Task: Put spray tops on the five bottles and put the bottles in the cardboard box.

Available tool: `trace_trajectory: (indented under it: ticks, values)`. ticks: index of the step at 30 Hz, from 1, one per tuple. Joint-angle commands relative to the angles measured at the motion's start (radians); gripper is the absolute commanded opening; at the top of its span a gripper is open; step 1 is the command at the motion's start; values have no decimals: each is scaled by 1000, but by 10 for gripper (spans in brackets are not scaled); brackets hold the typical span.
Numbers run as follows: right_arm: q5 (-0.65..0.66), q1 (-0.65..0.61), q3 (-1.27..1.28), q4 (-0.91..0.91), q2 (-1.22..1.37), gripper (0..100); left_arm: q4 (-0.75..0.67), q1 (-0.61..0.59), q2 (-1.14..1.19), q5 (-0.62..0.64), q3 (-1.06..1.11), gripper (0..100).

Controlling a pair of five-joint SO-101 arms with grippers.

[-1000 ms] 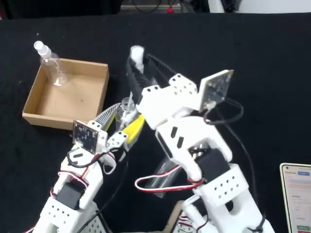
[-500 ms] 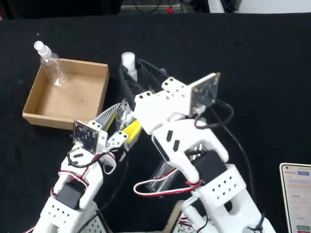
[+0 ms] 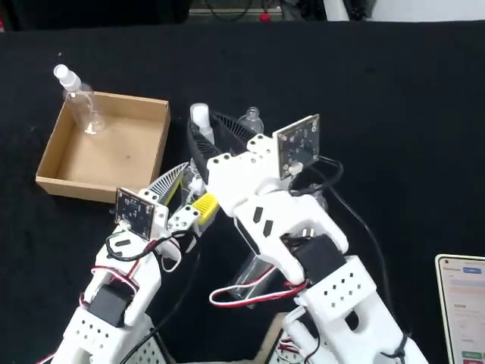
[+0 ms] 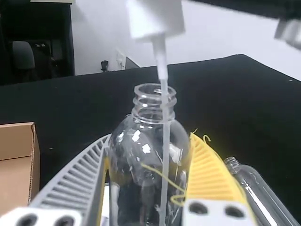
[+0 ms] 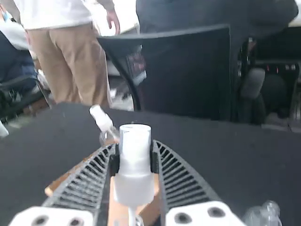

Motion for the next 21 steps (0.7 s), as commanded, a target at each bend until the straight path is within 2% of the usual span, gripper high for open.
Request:
trace_trajectory:
  ticks: [1, 13, 21]
  values:
    - [11, -15, -15, 72, -102, 11, 3, 8, -15, 6, 22, 113]
    - [12, -15, 171, -12, -205, 11, -3, 13, -15, 6, 22, 113]
    - [160, -89, 185, -14, -177, 11, -3, 12, -15, 8, 22, 113]
